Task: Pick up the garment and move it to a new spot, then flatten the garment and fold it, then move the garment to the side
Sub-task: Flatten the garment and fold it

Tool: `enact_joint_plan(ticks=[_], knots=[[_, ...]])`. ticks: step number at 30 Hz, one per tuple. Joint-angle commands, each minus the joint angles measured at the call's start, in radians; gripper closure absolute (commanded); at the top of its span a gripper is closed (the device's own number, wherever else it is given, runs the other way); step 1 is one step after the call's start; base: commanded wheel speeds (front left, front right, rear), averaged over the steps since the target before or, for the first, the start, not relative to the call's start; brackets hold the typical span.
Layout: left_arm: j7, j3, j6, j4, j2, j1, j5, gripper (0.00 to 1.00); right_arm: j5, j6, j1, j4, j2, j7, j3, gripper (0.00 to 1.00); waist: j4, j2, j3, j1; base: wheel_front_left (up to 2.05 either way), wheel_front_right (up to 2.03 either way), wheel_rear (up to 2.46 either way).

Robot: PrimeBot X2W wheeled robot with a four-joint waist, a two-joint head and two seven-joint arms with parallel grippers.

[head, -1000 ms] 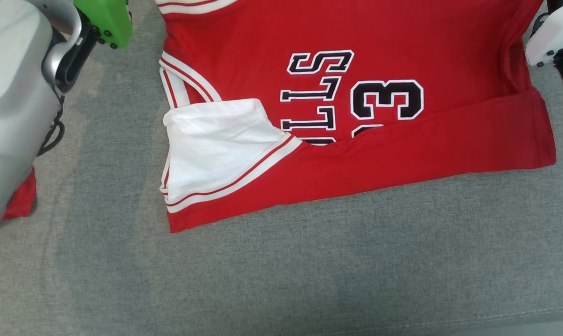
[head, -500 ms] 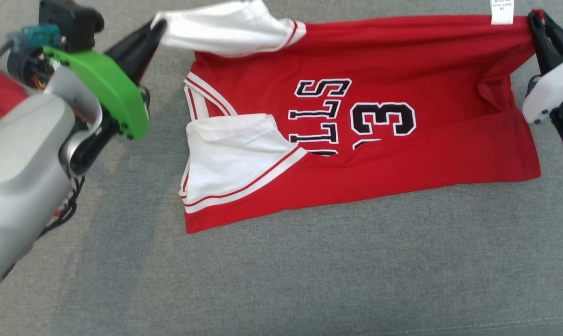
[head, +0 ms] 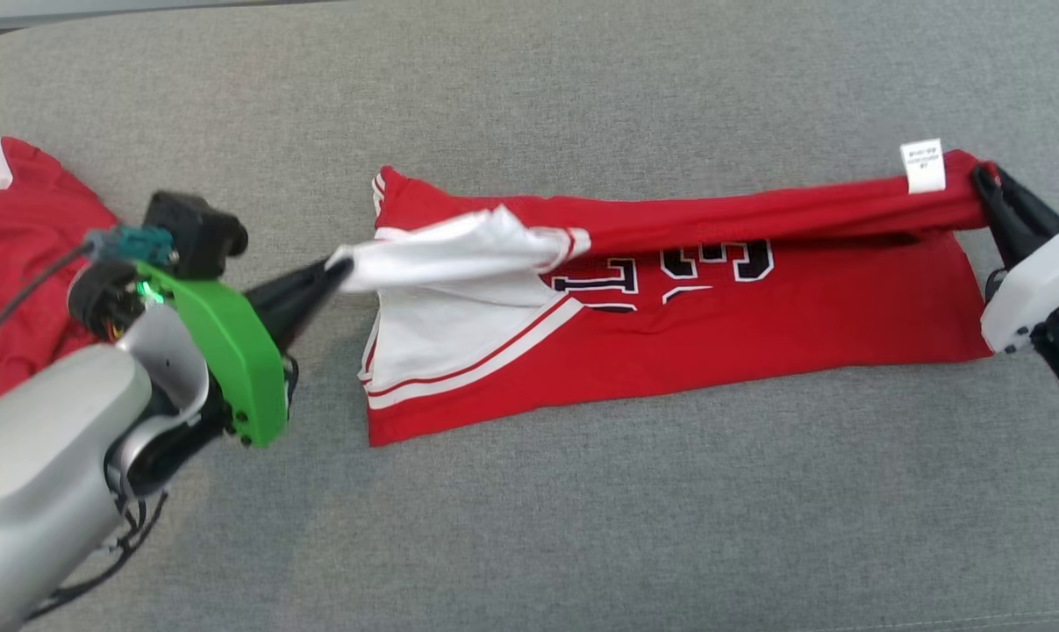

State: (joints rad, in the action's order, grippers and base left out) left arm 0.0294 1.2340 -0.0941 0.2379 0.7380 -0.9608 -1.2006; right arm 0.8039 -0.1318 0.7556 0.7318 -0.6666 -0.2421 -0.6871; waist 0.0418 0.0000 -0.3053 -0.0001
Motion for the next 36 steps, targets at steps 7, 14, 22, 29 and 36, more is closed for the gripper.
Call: enact_joint_plan(ticks=[7,14,22,29,36], knots=[[0.061,0.021,0.021,-0.061,0.036,0.1,-0.023,1.0,0.101,0.002,-0.069,-0.09,-0.046,0.072,-0.074,1.0,-0.022,0.0,0.012,0.0001,0.0,0.0,0.0],[0.084,0.03,0.032,-0.081,0.036,0.147,-0.028,1.0,0.177,0.002,-0.096,-0.137,-0.08,0.132,-0.13,1.0,-0.037,0.0,0.017,0.0001,0.0,0.0,0.0],[0.084,0.035,0.034,-0.072,0.017,0.183,-0.013,1.0,0.271,0.002,-0.117,-0.18,-0.116,0.211,-0.184,1.0,-0.047,0.0,0.028,0.0001,0.0,0.0,0.0],[0.078,0.031,0.046,-0.049,-0.007,0.206,-0.002,0.0,0.346,0.002,-0.113,-0.211,-0.16,0.261,-0.195,0.0,-0.048,0.0,0.037,0.0001,0.0,0.0,0.0],[-0.026,-0.03,0.054,-0.047,-0.009,0.199,-0.015,0.0,0.422,0.002,-0.095,-0.238,-0.202,0.226,-0.144,0.0,-0.046,0.0,0.064,0.0001,0.0,0.0,0.0]])
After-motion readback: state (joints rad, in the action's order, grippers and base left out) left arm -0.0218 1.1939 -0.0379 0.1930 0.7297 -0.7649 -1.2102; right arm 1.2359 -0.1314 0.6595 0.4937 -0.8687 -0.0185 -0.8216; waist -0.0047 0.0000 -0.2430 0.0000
